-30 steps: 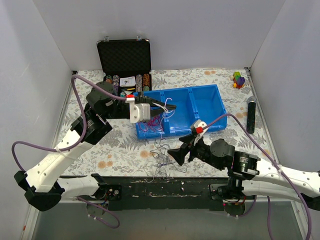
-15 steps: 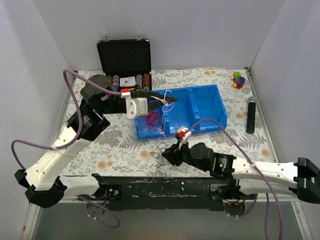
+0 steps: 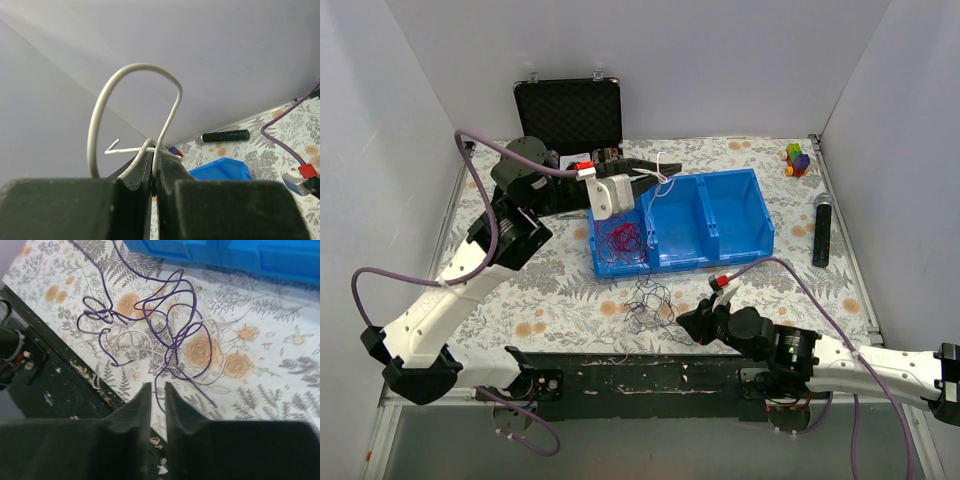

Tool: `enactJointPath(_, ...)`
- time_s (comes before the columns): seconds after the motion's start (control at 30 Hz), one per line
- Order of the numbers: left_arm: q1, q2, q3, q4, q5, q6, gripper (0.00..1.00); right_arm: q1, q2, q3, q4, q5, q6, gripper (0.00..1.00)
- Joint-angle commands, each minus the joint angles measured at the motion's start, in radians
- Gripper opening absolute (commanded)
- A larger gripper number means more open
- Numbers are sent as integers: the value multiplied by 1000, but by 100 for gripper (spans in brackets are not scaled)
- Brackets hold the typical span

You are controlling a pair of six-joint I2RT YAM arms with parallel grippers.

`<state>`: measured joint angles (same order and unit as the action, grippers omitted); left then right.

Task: Untangle the cables

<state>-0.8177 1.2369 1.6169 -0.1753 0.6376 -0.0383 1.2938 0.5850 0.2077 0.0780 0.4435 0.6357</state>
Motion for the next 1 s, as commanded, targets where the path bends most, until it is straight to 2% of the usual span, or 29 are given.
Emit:
enactJointPath(0.0, -5, 18, 47, 25, 25, -32, 0, 4, -14, 68, 46, 20, -43, 47)
enactJointPath(0.07, -3, 29, 58, 25, 34, -46, 0, 4, 12, 123, 83, 24, -120, 74)
enactJointPath(0.13, -3, 33, 64, 23, 39, -54, 0, 4, 44, 166, 139, 34, -192, 84)
enactJointPath(0.33, -3, 32, 74, 5, 56, -72, 0, 4, 186, 211, 460, -8, -399, 87)
enactJointPath(0.4, -3, 26, 75, 7, 57, -77, 0, 4, 263, 261, 509, -17, -444, 87)
enactJointPath(0.53, -3, 12, 74, 3, 57, -103, 0, 4, 403, 361, 545, 79, -485, 87)
enactJointPath(0.6, -3, 6, 75, 3, 62, -115, 0, -1, 450, 377, 594, 162, -492, 81)
enactJointPath(0.67, -3, -1, 80, 2, 60, -123, 0, -8, 482, 390, 589, 204, -484, 69)
enactJointPath(0.7, -3, -2, 81, -1, 59, -123, 0, -8, 487, 394, 573, 210, -479, 52)
enactJointPath(0.73, -3, -7, 84, -3, 53, -117, 0, -10, 483, 394, 544, 212, -456, 30)
enactJointPath(0.77, -3, -8, 86, -7, 50, -107, 0, -8, 475, 391, 505, 213, -435, 13)
enactJointPath(0.8, -3, -13, 84, -7, 44, -95, 0, -8, 457, 383, 468, 216, -403, 2)
enactJointPath(0.9, -5, -14, 74, 2, 4, -34, 0, -8, 377, 294, 387, 213, -305, 1)
enactJointPath(0.97, -5, -24, 40, 74, -48, -17, 0, -8, 310, 213, 344, 207, -237, 1)
